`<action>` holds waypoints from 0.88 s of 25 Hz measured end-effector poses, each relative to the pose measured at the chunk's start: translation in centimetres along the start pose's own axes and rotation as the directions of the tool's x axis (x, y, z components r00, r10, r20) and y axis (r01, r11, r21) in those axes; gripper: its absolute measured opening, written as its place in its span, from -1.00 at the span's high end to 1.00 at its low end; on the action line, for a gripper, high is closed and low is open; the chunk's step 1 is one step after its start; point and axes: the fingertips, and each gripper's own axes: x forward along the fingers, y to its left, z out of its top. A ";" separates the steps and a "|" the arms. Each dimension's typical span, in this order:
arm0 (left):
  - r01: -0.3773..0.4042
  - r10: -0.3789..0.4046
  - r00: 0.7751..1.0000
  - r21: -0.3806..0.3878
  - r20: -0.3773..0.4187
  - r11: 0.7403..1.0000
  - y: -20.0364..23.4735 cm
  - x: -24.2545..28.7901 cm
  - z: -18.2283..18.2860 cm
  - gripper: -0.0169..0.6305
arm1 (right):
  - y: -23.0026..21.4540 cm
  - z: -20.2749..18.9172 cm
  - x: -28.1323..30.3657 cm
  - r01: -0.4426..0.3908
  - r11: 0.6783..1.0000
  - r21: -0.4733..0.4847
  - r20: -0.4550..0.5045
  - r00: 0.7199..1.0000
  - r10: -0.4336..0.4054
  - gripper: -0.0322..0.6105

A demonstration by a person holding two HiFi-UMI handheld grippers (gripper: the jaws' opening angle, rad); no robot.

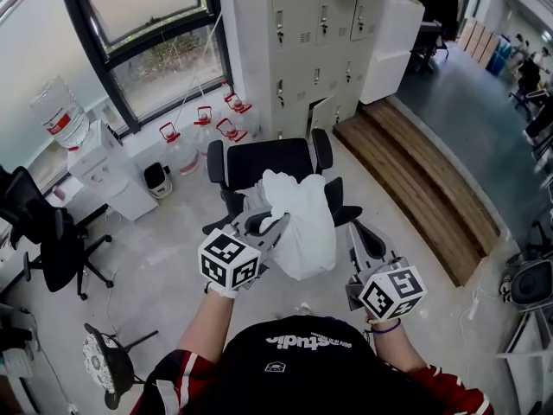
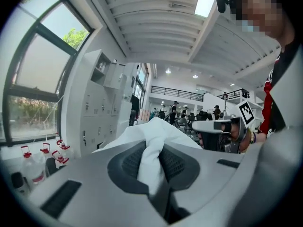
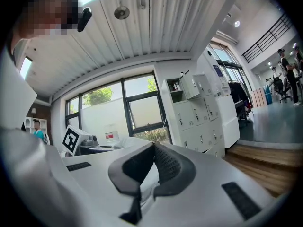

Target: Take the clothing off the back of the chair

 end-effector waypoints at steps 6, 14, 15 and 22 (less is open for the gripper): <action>-0.121 0.117 0.992 0.077 0.048 0.990 -0.1 0.2 1.8 0.80 | -1.1 0.2 1.0 -0.063 0.998 -0.005 -0.016 0.998 0.063 0.90; -0.209 0.202 0.976 0.075 0.085 0.975 1.3 -2.6 2.3 0.80 | 0.3 -0.1 3.3 -0.133 0.991 -0.018 -0.033 0.991 0.132 0.90; -0.220 0.213 0.973 0.077 0.086 0.973 1.5 -3.2 2.1 0.80 | 0.7 -0.2 3.5 -0.138 0.990 -0.018 -0.032 0.990 0.137 0.90; -0.290 0.283 0.953 0.060 0.113 0.955 3.9 -9.3 2.2 0.79 | 6.0 -0.8 5.1 -0.202 0.979 -0.019 -0.043 0.979 0.201 0.90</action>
